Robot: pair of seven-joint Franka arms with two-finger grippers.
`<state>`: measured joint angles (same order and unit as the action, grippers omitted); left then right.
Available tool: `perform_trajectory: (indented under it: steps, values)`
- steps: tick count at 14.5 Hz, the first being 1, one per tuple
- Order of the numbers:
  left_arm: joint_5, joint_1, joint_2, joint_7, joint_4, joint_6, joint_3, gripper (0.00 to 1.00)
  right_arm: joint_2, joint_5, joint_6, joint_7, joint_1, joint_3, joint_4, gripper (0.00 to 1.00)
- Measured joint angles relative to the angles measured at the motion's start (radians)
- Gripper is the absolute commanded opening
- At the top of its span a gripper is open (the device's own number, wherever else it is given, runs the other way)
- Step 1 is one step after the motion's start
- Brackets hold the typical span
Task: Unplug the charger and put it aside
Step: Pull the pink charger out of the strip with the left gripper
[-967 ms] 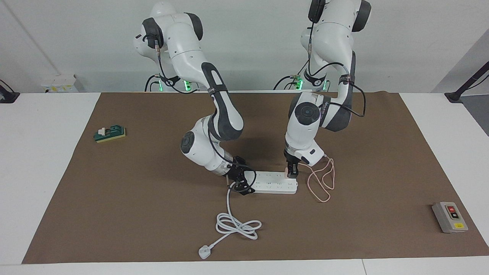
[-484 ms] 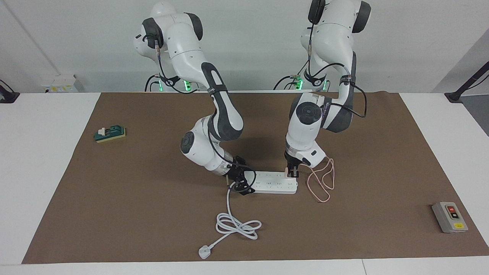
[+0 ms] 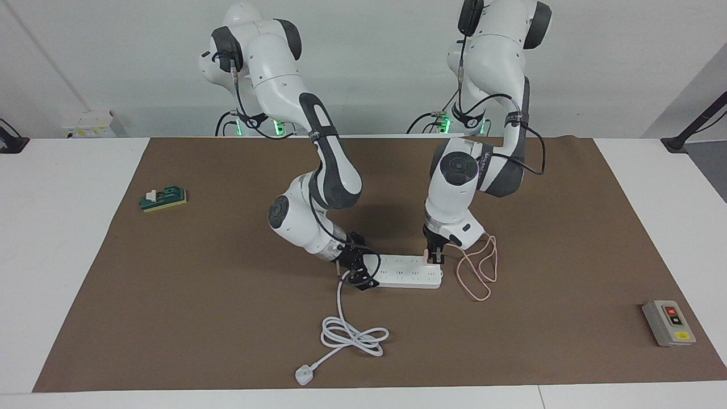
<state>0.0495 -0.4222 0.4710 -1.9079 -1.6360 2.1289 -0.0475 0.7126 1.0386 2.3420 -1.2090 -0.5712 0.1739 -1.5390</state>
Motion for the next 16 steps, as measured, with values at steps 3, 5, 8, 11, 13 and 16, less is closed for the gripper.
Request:
perform_trajectory:
  steps: [3, 5, 8, 11, 13, 16]
  values:
    - [0.0, 0.0, 0.001, 0.003, 0.003, -0.004, 0.0, 0.0, 0.0, 0.0, 0.0, 0.0, 0.0, 0.0, 0.0, 0.0]
    - [0.001, 0.0, 0.008, 0.013, 0.02, -0.024, -0.001, 0.0, 0.0, 0.0, 0.0, 0.0, 0.0, 0.0, 0.0, 0.0]
    - [0.002, 0.0, 0.03, 0.037, 0.073, -0.085, -0.002, 0.0, 0.0, 0.002, 0.0, 0.0, 0.001, -0.001, 0.0, 0.0]
    - [0.005, 0.0, 0.01, 0.055, 0.176, -0.259, 0.0, 0.0, 0.0, 0.002, 0.0, 0.0, 0.001, -0.001, 0.0, 0.0]
    - [0.005, 0.003, -0.018, 0.06, 0.218, -0.33, 0.002, 0.0, 0.0, 0.002, 0.0, 0.0, 0.002, -0.001, 0.0, 0.0]
    - [0.006, 0.004, -0.024, 0.061, 0.226, -0.344, 0.002, 0.0, 0.0, 0.002, 0.0, 0.0, 0.002, -0.001, 0.0, 1.0]
